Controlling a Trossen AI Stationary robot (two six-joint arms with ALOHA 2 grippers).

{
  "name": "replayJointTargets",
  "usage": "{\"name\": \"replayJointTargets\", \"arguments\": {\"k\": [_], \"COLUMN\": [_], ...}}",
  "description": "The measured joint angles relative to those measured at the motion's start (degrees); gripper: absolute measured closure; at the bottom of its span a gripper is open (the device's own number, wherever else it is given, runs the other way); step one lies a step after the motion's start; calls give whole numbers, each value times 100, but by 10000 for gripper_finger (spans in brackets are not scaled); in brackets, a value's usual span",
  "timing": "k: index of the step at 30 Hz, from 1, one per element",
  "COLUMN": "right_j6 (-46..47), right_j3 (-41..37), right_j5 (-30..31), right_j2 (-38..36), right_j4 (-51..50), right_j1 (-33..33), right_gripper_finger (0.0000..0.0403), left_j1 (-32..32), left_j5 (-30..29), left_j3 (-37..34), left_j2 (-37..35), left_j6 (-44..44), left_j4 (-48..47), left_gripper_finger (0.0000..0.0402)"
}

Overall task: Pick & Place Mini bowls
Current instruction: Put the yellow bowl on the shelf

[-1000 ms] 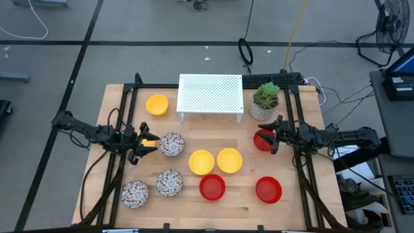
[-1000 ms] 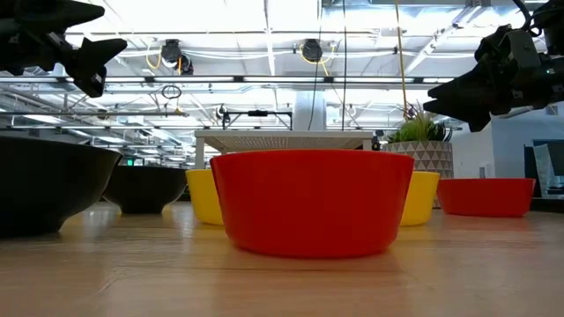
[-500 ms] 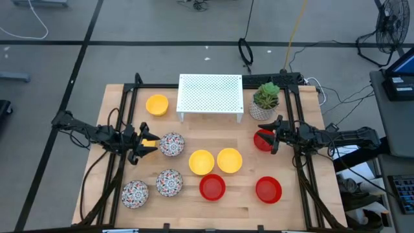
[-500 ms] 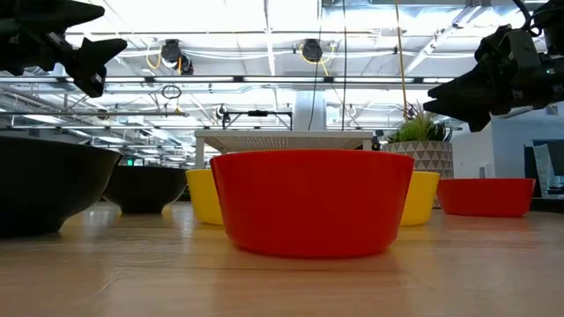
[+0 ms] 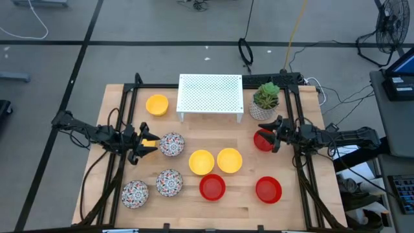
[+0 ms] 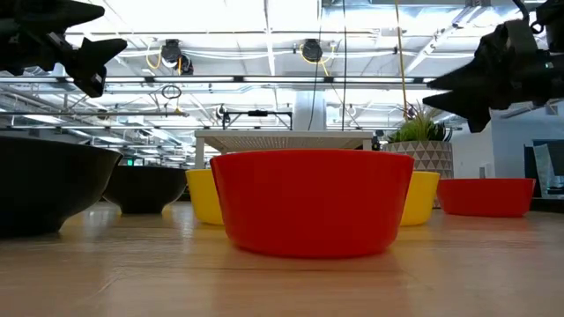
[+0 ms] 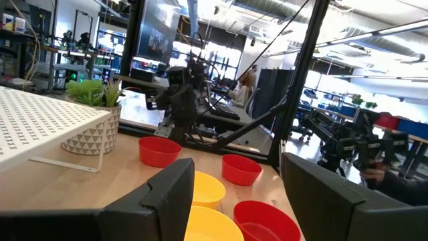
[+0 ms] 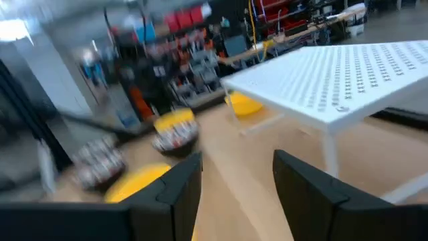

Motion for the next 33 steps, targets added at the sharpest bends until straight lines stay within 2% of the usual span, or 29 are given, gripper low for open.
{"name": "replayJointTargets", "arguments": {"k": [4,10,33], "right_j6": [627,675,542], "right_j3": [-2,-2,-2], "right_j5": [21,20,10], "right_j2": [-2,-2,-2], "right_j4": [609,1084,1093], "right_j1": [0,0,0], "right_gripper_finger": [232,232,232], "left_j1": [0,0,0], "left_j5": [0,0,0], "left_j3": [0,0,0], "left_j2": [-1,0,0], "left_j6": [2,2,2], "left_j4": [0,0,0], "left_gripper_finger": [176,176,176]}}
